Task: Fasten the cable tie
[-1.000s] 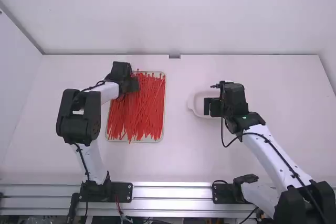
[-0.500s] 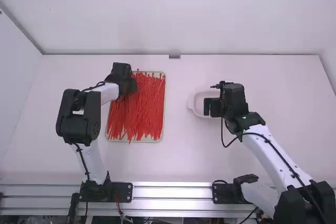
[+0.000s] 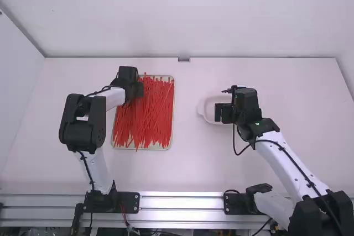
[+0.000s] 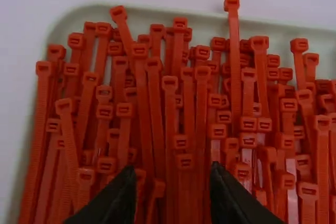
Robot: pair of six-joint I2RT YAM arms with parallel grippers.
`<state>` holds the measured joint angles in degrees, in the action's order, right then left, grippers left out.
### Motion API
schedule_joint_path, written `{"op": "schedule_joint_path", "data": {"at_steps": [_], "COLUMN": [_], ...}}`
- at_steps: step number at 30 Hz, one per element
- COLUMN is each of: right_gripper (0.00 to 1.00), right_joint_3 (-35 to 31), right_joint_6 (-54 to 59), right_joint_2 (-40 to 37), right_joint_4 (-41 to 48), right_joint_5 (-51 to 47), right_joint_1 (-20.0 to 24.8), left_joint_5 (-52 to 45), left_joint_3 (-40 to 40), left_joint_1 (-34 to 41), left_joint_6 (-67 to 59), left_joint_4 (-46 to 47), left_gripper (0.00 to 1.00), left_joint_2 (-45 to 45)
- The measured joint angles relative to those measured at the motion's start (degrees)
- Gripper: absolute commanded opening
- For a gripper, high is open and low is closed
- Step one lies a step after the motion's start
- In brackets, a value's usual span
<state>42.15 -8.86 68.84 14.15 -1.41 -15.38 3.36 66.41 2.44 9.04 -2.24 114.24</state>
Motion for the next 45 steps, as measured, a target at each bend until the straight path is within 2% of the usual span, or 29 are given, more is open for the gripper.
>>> {"op": "schedule_joint_path", "data": {"at_steps": [11,19,30,37,45], "right_gripper": [0.99,0.99,0.99,0.99,0.99], "right_joint_3": [0.0,0.0,0.0,0.0,0.0], "right_joint_6": [-0.2,-0.1,-0.1,-0.2,-0.1], "right_joint_2": [0.0,0.0,0.0,0.0,0.0], "right_joint_4": [0.2,0.2,0.2,0.3,0.2], "right_joint_5": [0.0,0.2,0.2,0.4,0.4], "right_joint_1": [0.0,0.0,0.0,0.0,0.0], "left_joint_5": [0.7,1.4,1.4,1.5,1.4], "left_joint_3": [0.0,0.0,0.0,-3.6,-4.8], "left_joint_1": [0.0,0.0,0.0,0.0,0.0], "left_joint_6": [-3.0,-4.0,-4.1,-4.1,-4.1], "left_joint_4": [-0.2,-0.2,-0.3,-5.6,-6.2], "left_gripper": [0.31,0.2,0.22,0.24,0.19], "left_joint_2": [0.0,0.0,0.0,0.0,0.0]}}
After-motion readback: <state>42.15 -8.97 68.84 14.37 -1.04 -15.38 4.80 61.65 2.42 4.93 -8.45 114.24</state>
